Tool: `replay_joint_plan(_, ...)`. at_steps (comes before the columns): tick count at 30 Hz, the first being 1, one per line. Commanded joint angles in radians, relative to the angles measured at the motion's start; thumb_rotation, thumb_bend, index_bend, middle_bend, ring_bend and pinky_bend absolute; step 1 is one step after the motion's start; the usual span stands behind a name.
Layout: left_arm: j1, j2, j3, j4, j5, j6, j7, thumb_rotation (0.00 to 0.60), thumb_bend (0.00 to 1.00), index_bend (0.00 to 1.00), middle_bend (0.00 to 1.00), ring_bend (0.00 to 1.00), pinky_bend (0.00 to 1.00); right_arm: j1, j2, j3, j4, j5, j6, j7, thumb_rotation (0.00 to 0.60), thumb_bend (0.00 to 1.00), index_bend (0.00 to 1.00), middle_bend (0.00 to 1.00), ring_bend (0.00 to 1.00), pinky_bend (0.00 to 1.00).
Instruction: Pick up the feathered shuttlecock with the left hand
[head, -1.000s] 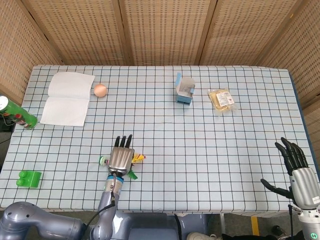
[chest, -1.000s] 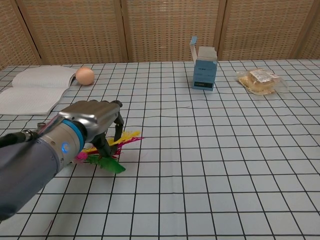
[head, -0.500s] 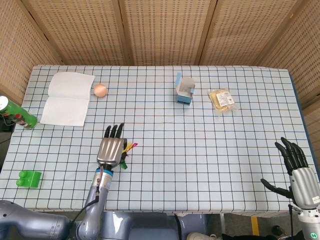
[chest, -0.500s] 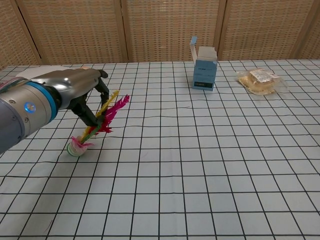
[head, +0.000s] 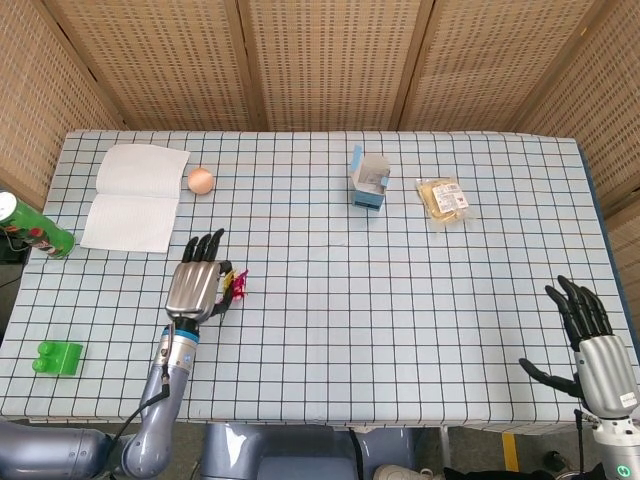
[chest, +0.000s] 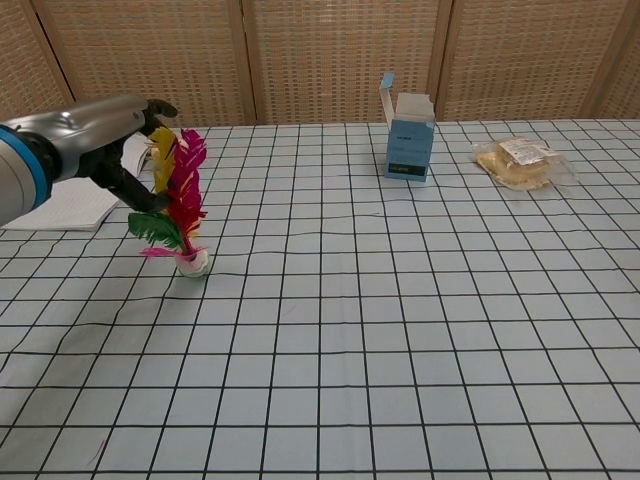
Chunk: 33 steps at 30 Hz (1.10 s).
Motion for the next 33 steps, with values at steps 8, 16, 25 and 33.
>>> replay_joint_plan(8,0.053,0.046,0.037,0.036,0.064,-0.050,-0.151,0.600,0.55,0.70,0.00,0.00,0.00,0.001,-0.002,-0.003,-0.003,-0.007,-0.001,-0.011,0.600,0.04,0.03,0.00,0.00,0.03)
replay_joint_plan(16,0.081,0.059,0.056,0.079,0.080,-0.087,-0.237,0.600,0.32,0.50,0.00,0.00,0.00,0.001,-0.004,-0.005,-0.004,-0.009,-0.001,-0.020,0.600,0.04,0.03,0.00,0.00,0.03)
replay_joint_plan(25,0.113,0.100,0.060,0.103,0.136,-0.117,-0.348,0.600,0.22,0.03,0.00,0.00,0.00,0.002,-0.007,-0.007,-0.003,-0.007,-0.008,-0.029,0.600,0.04,0.03,0.00,0.00,0.03)
replay_joint_plan(33,0.173,0.164,0.061,0.081,0.320,-0.064,-0.519,0.600,0.21,0.00,0.00,0.00,0.00,0.002,-0.008,-0.007,-0.005,-0.007,-0.008,-0.034,0.600,0.04,0.03,0.00,0.00,0.03)
